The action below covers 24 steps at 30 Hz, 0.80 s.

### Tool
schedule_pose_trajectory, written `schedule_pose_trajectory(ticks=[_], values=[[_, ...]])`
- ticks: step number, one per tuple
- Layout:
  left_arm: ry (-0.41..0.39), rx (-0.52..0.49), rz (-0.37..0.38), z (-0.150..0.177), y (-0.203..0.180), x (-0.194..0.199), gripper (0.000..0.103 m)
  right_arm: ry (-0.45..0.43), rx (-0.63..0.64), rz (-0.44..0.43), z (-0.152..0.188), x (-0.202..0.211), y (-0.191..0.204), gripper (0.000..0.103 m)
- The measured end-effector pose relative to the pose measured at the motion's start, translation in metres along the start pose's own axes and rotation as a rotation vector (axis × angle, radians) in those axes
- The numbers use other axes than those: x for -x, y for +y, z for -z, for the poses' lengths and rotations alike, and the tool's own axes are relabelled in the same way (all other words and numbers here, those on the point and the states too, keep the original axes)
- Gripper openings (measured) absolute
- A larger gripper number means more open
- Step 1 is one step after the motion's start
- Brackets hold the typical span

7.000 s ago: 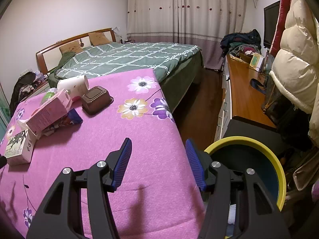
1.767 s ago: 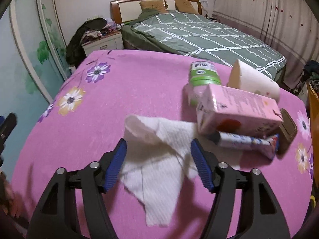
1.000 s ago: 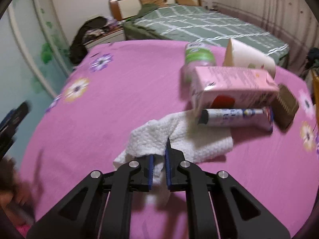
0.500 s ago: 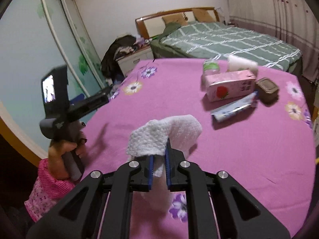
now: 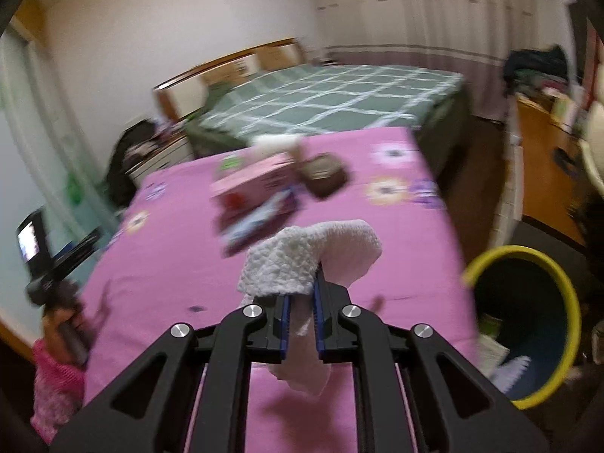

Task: Collect trash
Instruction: 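Carry the tissue with the right gripper over the yellow bin and open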

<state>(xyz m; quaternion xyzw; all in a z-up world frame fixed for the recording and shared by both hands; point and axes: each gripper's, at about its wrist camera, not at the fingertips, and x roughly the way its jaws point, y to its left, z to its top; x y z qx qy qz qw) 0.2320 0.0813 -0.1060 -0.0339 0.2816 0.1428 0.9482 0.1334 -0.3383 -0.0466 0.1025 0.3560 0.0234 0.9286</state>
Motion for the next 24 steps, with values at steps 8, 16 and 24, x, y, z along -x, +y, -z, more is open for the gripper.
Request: schedule_pose_trajectory(ticks=[8, 16, 24], values=[[0.001, -0.012, 0.003, 0.001, -0.003, 0.000, 0.098, 0.025, -0.133, 0.223, 0.005, -0.003, -0.093, 0.012], [0.002, -0.021, 0.006, 0.001, -0.005, 0.000, 0.098, 0.075, -0.214, 0.359, 0.022, -0.016, -0.142, 0.034], [0.002, -0.031, 0.011, 0.002, -0.007, 0.001, 0.098, 0.012, -0.224, 0.345, 0.023, -0.012, -0.140, 0.043]])
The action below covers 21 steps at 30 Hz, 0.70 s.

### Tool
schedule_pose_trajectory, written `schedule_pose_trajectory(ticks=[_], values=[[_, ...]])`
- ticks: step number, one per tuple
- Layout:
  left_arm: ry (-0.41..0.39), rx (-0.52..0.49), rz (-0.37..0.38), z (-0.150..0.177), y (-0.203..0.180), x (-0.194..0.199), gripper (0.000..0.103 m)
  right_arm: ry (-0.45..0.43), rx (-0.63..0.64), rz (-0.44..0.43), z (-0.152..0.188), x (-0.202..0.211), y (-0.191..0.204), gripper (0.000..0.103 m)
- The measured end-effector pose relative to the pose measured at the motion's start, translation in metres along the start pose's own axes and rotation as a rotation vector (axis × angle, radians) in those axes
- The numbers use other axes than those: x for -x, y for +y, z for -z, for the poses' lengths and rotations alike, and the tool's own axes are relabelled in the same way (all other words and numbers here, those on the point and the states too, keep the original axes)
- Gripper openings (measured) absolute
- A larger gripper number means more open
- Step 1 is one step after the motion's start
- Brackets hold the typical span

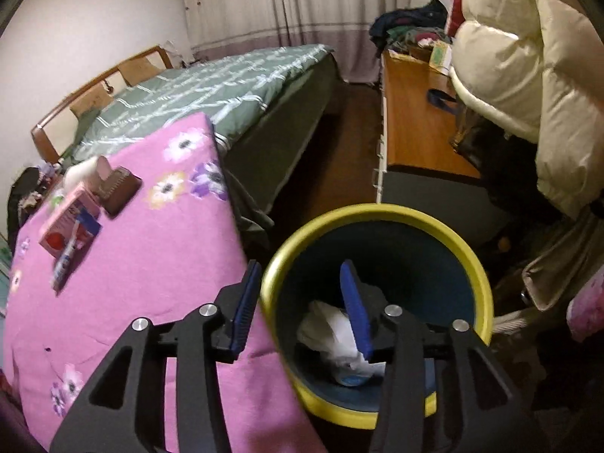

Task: Collect trash
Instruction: 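Carry the tissue with the right gripper over the yellow bin and open, then reach the left gripper to the white toothpaste tube and close on it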

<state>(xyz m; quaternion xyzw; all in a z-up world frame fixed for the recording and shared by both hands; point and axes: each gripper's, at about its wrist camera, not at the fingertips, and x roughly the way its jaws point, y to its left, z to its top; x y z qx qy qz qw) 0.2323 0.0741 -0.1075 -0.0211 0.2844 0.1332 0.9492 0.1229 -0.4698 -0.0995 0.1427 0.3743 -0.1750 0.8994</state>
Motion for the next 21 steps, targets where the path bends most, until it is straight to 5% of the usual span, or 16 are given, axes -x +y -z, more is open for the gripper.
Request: schedule_pose_trajectory(ticks=[10, 21], values=[[0.005, -0.041, 0.052, 0.001, -0.014, 0.003, 0.098, -0.074, 0.085, -0.088, -0.003, -0.010, 0.058, 0.046], [0.035, -0.346, 0.409, -0.003, -0.138, 0.049, 0.098, -0.137, 0.170, -0.108, 0.001, -0.016, 0.090, 0.046]])
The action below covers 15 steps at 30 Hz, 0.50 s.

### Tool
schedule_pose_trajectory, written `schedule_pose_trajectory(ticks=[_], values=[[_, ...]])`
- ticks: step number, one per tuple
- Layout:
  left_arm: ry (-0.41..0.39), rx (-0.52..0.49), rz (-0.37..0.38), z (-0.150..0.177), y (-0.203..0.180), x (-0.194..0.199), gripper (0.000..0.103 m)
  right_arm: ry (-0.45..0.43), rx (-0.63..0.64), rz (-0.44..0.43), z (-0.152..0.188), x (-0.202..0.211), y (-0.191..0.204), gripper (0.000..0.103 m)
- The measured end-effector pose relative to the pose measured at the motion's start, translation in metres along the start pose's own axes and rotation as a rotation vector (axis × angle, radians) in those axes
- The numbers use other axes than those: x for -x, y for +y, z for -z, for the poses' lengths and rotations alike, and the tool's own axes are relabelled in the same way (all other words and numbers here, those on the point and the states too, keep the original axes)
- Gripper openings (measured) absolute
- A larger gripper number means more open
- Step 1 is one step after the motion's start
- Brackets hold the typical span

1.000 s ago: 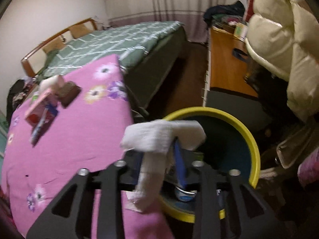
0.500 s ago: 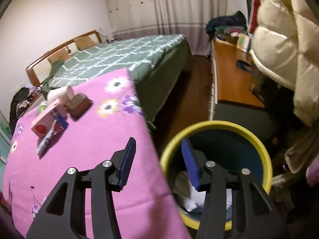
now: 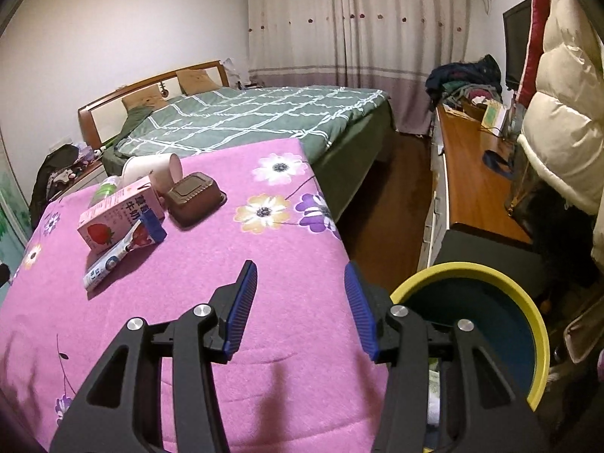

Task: Collect trash
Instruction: 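Reach the left gripper to the white toothpaste tube and close on it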

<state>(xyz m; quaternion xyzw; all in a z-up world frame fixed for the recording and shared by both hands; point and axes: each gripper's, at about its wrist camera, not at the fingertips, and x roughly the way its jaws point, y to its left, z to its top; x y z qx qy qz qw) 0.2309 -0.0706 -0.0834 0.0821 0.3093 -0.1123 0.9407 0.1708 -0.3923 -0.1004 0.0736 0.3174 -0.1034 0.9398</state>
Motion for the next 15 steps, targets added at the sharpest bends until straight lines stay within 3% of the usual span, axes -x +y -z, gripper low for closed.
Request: schedule_pose_trajectory(ticks=[8, 12, 15], values=[[0.070, -0.230, 0.170, -0.030, -0.098, -0.041, 0.098, 0.018, -0.033, -0.035, -0.001, -0.004, -0.006, 0.047], [0.130, -0.237, 0.222, -0.042, -0.118, -0.072, 0.096, 0.025, -0.027, -0.041, 0.000, -0.005, -0.004, 0.048], [0.181, -0.235, 0.250, -0.047, -0.125, -0.095, 0.085, 0.033, -0.043, -0.056, 0.000, -0.007, -0.007, 0.051]])
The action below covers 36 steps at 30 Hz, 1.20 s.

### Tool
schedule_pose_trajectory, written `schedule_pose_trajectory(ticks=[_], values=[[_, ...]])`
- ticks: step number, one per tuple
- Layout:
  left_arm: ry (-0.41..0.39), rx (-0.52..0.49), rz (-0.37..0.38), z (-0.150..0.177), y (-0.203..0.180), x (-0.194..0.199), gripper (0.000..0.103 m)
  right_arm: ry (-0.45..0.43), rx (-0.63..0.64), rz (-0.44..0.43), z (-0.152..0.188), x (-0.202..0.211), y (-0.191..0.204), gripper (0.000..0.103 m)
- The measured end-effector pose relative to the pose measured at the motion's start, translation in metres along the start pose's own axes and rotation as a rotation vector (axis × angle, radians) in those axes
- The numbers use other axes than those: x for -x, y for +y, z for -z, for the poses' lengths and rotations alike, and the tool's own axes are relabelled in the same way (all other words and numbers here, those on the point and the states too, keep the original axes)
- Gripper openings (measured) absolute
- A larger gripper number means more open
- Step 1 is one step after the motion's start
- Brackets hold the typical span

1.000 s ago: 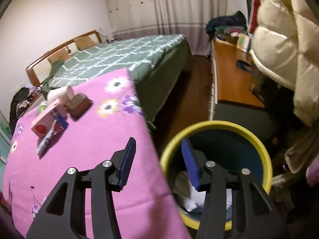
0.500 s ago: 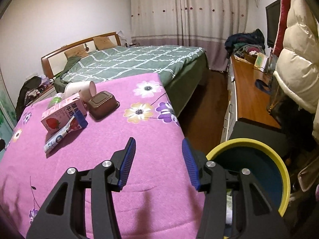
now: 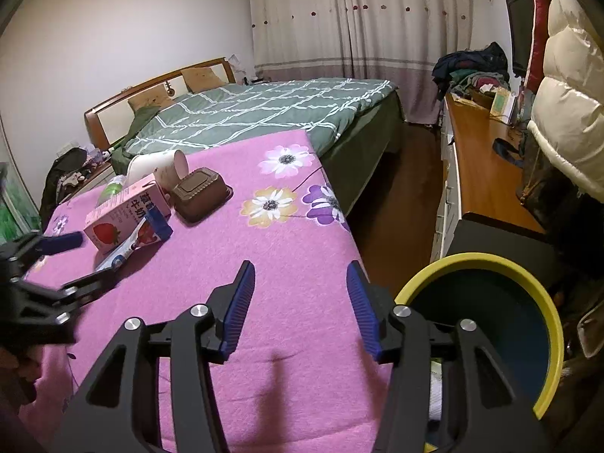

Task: Collect trash
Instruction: 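Reach the left gripper to the white toothpaste tube and close on it, then carry the toothpaste tube with the left gripper over the yellow bin and open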

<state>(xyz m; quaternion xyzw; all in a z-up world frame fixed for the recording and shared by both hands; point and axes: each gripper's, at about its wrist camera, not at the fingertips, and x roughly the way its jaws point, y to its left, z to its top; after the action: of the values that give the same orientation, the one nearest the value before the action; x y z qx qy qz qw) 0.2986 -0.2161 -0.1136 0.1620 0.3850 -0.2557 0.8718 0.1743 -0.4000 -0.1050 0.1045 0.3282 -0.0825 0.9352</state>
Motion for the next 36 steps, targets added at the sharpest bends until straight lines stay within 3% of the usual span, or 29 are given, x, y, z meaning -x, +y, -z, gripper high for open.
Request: schedule_pose_trajectory(ticks=[8, 15, 19, 28, 36], values=[[0.073, 0.009, 0.004, -0.012, 0.009, -0.047, 0.075, -0.014, -0.047, -0.026, 0.001, 0.003, -0.009, 0.052], [0.109, -0.014, 0.067, -0.013, 0.001, -0.054, 0.030, -0.022, -0.036, -0.027, 0.009, 0.025, -0.015, 0.052], [0.114, -0.049, 0.088, -0.010, -0.019, -0.047, 0.016, -0.044, -0.045, -0.012, 0.013, 0.052, -0.032, 0.052], [0.058, -0.144, 0.204, -0.028, -0.097, -0.009, 0.014, -0.103, -0.114, 0.085, 0.032, 0.123, -0.093, 0.052], [0.037, -0.260, 0.323, -0.051, -0.199, 0.004, 0.014, -0.119, -0.180, 0.199, 0.050, 0.160, -0.146, 0.052]])
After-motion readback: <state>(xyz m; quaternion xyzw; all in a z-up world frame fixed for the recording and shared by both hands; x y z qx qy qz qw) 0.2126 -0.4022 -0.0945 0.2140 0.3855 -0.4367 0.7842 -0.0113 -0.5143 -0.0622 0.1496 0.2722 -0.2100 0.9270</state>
